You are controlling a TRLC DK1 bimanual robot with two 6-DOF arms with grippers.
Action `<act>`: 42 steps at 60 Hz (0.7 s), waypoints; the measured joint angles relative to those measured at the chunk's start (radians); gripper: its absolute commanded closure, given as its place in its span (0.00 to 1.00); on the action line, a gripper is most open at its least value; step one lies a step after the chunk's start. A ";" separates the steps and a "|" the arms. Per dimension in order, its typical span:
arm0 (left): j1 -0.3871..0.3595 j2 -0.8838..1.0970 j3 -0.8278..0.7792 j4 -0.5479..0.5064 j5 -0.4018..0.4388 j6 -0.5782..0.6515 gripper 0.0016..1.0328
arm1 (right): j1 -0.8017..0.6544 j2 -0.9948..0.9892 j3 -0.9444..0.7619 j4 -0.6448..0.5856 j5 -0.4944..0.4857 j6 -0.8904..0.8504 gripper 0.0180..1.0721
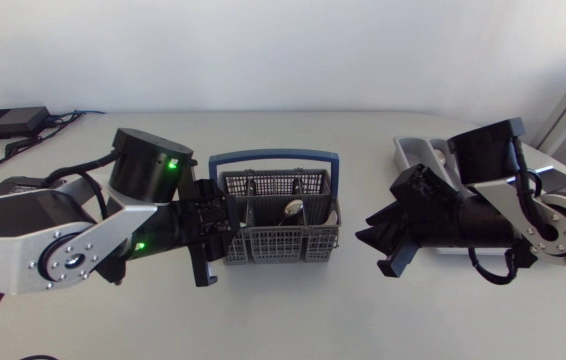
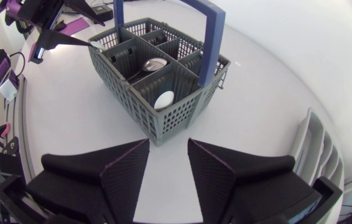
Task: Unload the cutlery basket into the drawer organizer.
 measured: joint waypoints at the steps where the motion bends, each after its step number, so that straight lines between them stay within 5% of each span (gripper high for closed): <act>1: 0.000 0.000 0.000 0.002 0.000 0.000 0.51 | 0.000 0.000 0.000 0.000 0.000 0.000 0.54; 37: 0.000 0.043 0.031 0.019 -0.023 0.026 0.51 | 0.006 0.000 0.000 0.000 0.000 -0.004 0.54; 42: 0.000 0.058 0.035 0.019 -0.023 0.034 0.57 | 0.006 0.000 0.000 0.000 0.000 -0.008 0.53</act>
